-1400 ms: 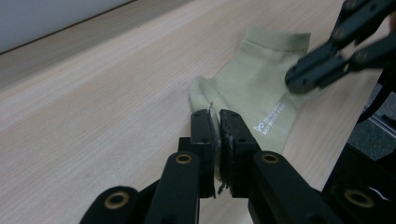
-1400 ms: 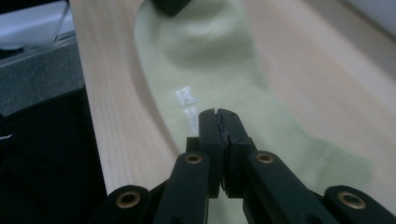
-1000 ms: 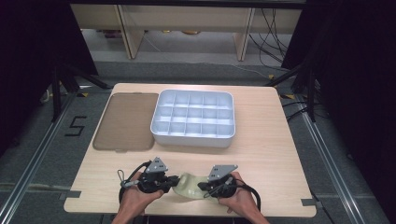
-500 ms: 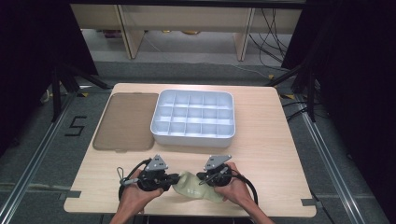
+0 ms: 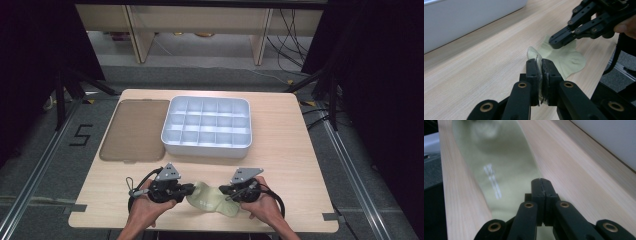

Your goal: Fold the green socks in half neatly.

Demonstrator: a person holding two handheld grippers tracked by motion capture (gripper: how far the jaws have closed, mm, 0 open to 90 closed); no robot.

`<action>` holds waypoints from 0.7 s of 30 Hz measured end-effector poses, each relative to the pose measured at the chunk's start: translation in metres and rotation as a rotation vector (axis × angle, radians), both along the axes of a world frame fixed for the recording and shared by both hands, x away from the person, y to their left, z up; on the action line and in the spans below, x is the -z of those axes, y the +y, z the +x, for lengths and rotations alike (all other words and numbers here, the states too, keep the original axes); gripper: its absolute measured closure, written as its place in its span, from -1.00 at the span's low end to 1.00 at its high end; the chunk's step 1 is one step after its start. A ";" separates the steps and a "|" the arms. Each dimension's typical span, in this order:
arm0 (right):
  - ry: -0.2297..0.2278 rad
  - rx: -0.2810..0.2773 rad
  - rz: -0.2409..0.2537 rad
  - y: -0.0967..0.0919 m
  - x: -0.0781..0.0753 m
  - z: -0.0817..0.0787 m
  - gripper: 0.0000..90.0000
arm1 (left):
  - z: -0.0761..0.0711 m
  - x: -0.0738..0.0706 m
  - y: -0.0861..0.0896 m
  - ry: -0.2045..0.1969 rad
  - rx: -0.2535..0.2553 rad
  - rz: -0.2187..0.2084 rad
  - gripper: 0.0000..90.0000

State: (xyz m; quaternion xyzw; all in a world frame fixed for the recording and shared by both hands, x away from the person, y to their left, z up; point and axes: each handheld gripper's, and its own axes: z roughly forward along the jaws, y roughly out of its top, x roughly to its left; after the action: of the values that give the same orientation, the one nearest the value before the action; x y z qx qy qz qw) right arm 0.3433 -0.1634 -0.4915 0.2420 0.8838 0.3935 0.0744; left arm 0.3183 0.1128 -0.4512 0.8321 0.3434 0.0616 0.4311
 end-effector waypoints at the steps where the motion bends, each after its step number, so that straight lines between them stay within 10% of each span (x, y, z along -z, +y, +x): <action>1: -0.001 0.012 -0.004 -0.006 0.000 -0.003 1.00 | -0.001 0.000 -0.002 -0.002 -0.012 -0.016 0.87; 9: 0.026 0.056 -0.031 -0.038 0.006 -0.017 1.00 | 0.000 -0.006 -0.008 -0.004 0.006 -0.025 0.87; 21: 0.052 0.054 -0.028 -0.038 0.012 -0.011 1.00 | 0.007 -0.013 -0.055 -0.019 0.054 -0.029 0.87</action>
State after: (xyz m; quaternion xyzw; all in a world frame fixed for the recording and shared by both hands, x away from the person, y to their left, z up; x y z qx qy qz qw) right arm 0.3326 -0.2013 -0.5038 0.2748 0.8840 0.3726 0.0651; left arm 0.3253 0.0579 -0.4383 0.8342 0.3174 0.0529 0.4479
